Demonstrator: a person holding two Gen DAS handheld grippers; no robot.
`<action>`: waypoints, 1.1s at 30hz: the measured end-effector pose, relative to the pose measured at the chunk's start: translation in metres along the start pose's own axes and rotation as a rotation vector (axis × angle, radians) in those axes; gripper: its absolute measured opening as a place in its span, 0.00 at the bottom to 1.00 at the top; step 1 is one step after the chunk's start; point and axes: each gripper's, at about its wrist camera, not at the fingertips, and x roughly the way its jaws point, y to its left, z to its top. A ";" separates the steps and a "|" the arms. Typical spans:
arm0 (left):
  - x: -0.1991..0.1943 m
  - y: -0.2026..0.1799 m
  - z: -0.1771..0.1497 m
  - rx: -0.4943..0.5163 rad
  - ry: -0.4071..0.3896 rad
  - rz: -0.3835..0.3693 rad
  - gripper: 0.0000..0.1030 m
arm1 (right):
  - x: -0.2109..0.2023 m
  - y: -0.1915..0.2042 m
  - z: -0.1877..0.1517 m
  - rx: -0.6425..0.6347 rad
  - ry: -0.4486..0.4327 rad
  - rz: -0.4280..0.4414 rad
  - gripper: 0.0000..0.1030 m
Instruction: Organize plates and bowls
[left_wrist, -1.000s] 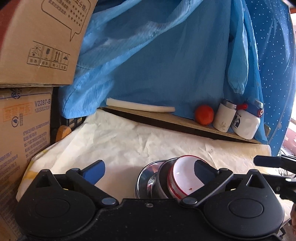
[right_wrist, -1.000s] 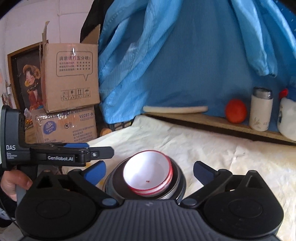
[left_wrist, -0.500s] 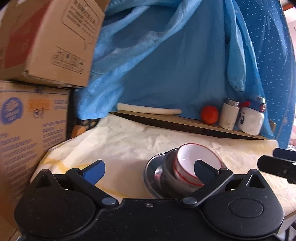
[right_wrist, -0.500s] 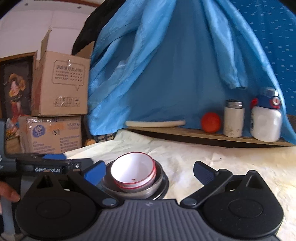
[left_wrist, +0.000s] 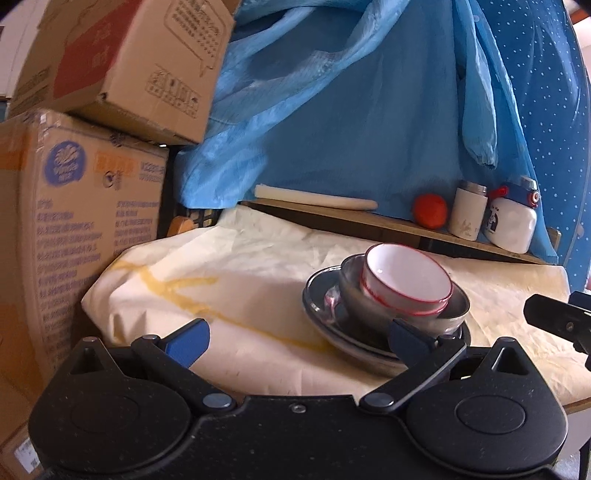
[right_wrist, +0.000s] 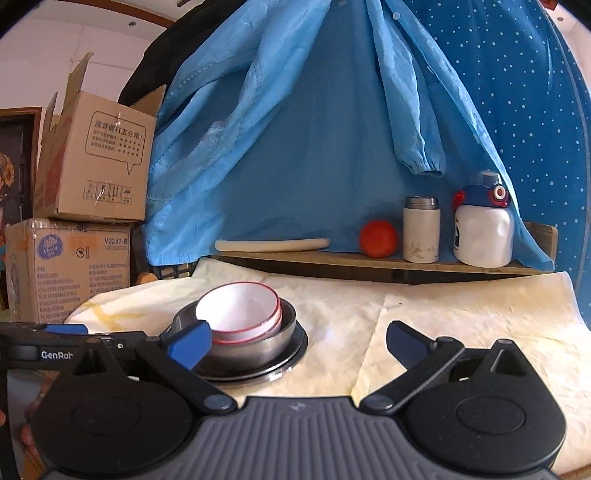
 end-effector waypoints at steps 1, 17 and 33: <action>-0.002 0.000 -0.003 -0.006 -0.012 0.003 0.99 | -0.003 0.000 -0.003 0.006 -0.007 0.001 1.00; -0.010 -0.013 -0.019 0.046 -0.033 -0.038 0.99 | -0.010 0.000 -0.025 0.024 -0.009 -0.073 1.00; -0.013 -0.016 -0.022 0.070 -0.022 -0.052 0.99 | -0.006 -0.007 -0.033 0.058 0.037 -0.064 1.00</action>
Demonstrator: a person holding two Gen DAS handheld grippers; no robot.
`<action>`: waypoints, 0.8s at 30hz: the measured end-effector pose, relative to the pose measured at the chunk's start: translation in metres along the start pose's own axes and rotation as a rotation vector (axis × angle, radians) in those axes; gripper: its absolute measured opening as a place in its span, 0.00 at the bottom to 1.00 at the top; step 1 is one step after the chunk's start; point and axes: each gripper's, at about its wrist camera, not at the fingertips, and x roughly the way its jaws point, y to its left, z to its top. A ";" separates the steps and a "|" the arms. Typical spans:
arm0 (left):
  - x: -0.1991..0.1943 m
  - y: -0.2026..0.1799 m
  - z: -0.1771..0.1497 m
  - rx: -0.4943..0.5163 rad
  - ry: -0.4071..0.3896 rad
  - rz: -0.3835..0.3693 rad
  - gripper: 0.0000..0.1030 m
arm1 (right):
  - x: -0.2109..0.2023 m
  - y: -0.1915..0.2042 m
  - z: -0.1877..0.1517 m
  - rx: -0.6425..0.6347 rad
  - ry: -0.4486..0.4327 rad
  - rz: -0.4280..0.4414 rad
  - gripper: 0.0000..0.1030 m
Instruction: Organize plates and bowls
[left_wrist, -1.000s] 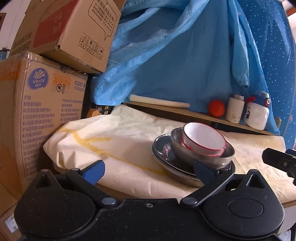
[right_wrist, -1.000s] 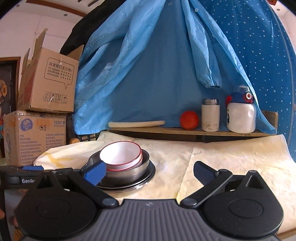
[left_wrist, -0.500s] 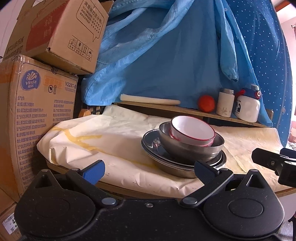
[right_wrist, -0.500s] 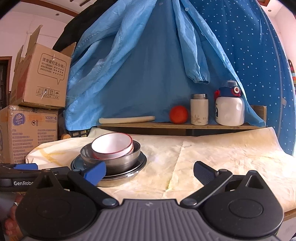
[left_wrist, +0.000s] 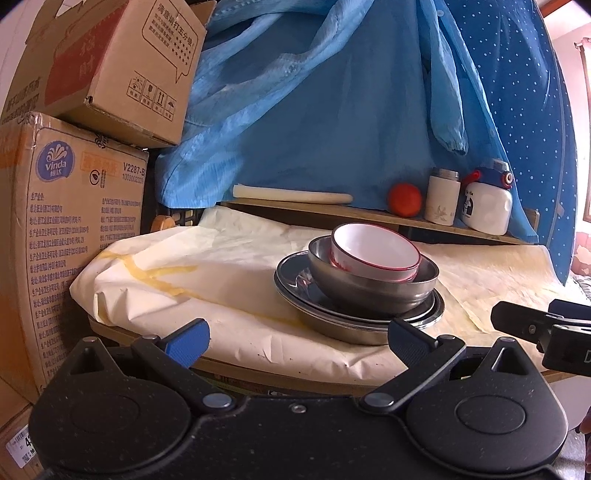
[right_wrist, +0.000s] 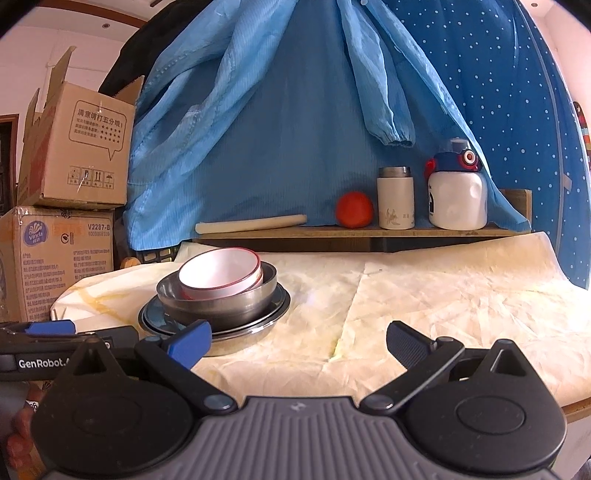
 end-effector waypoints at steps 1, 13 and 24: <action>0.000 0.000 0.000 0.000 0.000 -0.001 0.99 | 0.000 0.000 0.000 0.001 0.002 -0.001 1.00; 0.000 0.000 -0.001 -0.002 0.008 -0.004 0.99 | 0.001 0.000 -0.001 0.007 0.010 -0.004 1.00; 0.001 -0.001 -0.003 -0.001 0.014 -0.008 0.99 | 0.001 0.000 -0.003 0.008 0.016 -0.006 1.00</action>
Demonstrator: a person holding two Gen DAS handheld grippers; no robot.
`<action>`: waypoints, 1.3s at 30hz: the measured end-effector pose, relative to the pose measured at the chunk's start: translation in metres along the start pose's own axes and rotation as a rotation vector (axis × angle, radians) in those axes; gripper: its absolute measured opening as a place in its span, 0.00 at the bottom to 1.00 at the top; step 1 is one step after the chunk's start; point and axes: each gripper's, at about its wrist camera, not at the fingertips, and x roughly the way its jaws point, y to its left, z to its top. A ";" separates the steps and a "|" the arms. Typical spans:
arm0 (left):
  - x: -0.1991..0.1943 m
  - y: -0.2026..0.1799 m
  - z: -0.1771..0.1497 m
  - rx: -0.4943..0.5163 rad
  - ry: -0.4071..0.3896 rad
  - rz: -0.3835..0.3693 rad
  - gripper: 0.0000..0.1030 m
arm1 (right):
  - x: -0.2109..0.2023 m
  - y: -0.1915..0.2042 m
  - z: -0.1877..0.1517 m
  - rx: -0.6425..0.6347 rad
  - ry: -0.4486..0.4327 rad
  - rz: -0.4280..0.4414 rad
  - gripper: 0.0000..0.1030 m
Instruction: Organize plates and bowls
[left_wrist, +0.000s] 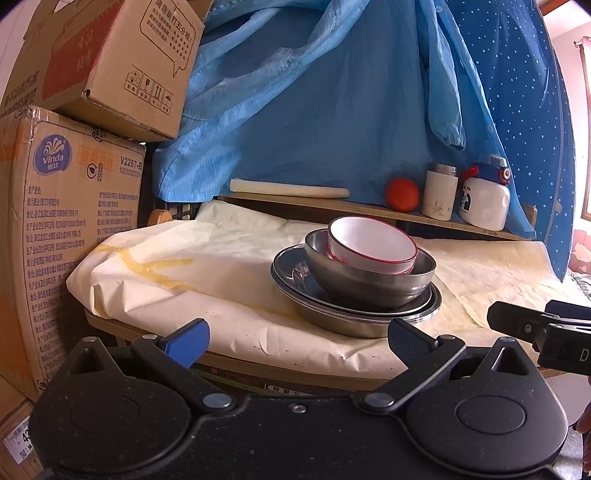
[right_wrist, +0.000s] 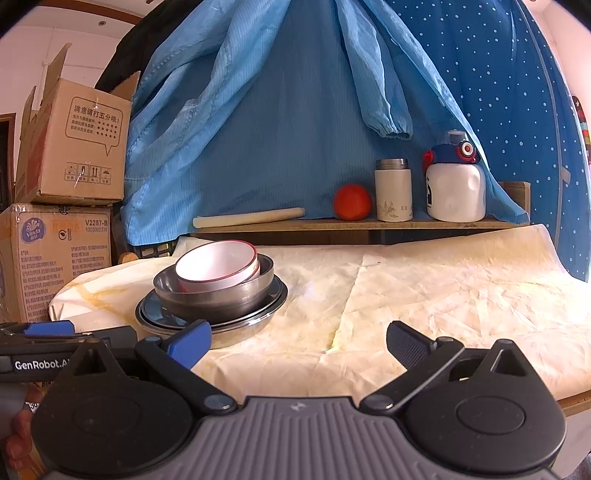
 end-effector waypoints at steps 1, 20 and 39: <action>0.000 0.000 0.000 0.000 0.000 0.000 0.99 | 0.000 0.000 0.000 0.000 0.000 0.000 1.00; 0.000 0.000 -0.001 -0.001 0.007 0.000 0.99 | 0.002 0.000 -0.002 -0.002 0.012 -0.001 1.00; 0.000 0.000 -0.001 -0.002 0.007 0.001 0.99 | 0.002 0.001 -0.002 -0.007 0.017 -0.002 1.00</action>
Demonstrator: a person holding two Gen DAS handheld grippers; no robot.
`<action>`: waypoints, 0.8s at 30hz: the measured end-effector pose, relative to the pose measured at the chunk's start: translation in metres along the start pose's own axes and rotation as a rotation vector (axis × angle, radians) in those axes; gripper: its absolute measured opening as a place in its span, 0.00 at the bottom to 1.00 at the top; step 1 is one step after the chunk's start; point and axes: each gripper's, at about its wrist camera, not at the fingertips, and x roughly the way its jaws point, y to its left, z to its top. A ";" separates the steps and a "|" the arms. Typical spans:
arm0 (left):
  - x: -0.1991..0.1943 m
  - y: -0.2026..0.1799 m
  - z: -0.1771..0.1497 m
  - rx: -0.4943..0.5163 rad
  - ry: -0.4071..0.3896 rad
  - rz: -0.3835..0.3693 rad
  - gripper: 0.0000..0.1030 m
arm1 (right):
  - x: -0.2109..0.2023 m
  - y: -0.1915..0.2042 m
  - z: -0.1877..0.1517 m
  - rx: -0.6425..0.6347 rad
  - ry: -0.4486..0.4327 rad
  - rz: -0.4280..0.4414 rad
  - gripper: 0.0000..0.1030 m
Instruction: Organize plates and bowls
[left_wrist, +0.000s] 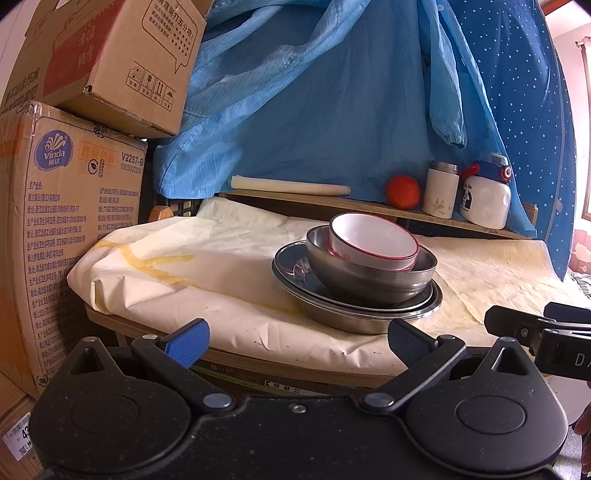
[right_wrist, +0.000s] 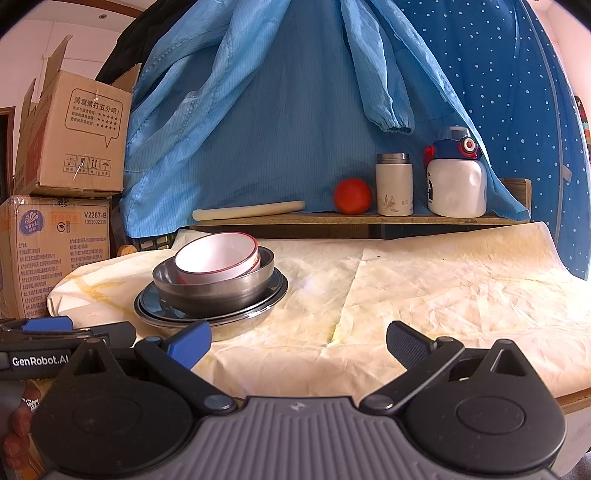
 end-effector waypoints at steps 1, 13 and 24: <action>0.000 0.000 0.000 0.001 0.000 0.000 0.99 | 0.000 0.000 0.000 0.000 0.000 0.000 1.00; 0.000 0.001 0.000 0.000 0.000 0.000 0.99 | 0.000 0.000 0.000 0.000 0.001 0.001 1.00; -0.001 0.002 0.000 -0.007 -0.001 -0.003 0.99 | 0.000 0.000 0.000 0.000 0.002 0.002 1.00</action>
